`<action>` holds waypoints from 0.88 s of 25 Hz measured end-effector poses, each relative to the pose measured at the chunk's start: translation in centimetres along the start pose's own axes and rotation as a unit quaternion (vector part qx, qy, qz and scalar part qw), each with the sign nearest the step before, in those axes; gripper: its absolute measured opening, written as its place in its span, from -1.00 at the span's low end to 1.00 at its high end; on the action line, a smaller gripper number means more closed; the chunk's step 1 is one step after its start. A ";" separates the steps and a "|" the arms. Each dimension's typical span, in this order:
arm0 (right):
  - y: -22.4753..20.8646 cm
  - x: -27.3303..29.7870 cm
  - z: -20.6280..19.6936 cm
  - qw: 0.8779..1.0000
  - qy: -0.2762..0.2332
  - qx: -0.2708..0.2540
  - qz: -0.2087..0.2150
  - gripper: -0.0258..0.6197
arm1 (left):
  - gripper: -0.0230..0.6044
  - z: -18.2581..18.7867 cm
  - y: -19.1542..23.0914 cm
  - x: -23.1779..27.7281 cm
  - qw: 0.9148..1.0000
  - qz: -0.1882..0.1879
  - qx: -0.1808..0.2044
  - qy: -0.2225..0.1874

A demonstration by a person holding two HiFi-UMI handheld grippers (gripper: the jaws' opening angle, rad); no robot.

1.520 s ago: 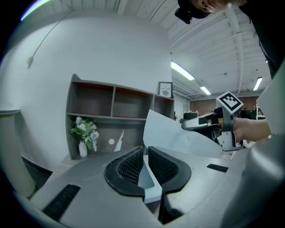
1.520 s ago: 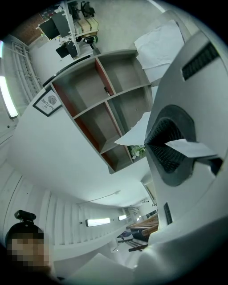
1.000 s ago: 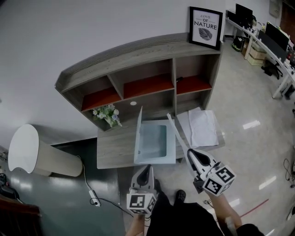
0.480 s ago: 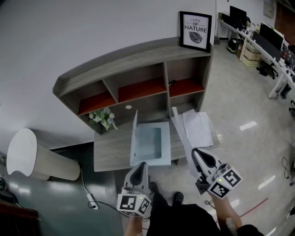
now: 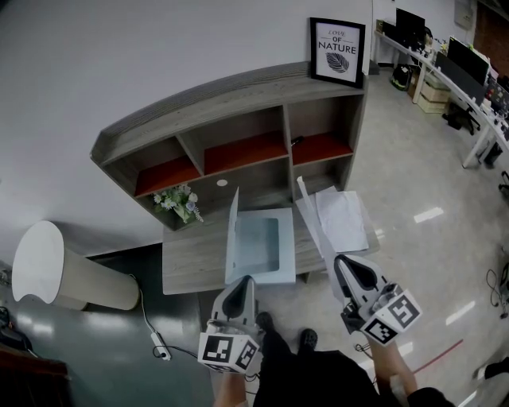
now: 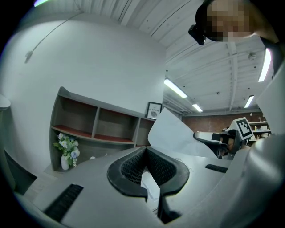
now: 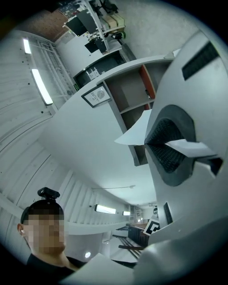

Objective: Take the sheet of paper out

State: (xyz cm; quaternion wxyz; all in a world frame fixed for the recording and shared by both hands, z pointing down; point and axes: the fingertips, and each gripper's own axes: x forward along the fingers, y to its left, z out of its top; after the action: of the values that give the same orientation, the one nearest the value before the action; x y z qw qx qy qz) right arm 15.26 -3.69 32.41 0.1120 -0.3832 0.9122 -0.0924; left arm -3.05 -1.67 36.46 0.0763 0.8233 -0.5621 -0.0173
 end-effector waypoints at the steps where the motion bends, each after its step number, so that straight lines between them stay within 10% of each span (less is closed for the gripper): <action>1: 0.0 0.0 0.0 1.000 0.001 -0.004 -0.001 -0.88 | -0.89 0.1 0.0 0.0 1.000 -0.001 0.000 0.000; 22: 0.8 -0.3 -0.7 1.000 0.008 0.006 0.012 -0.88 | -0.89 0.2 0.2 -0.8 1.000 0.005 0.002 0.004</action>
State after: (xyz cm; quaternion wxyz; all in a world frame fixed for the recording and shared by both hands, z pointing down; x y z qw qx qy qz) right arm 14.71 -2.89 32.90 0.1080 -0.3706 0.9172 -0.0991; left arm -3.57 -1.01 36.21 0.0772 0.8209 -0.5656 -0.0125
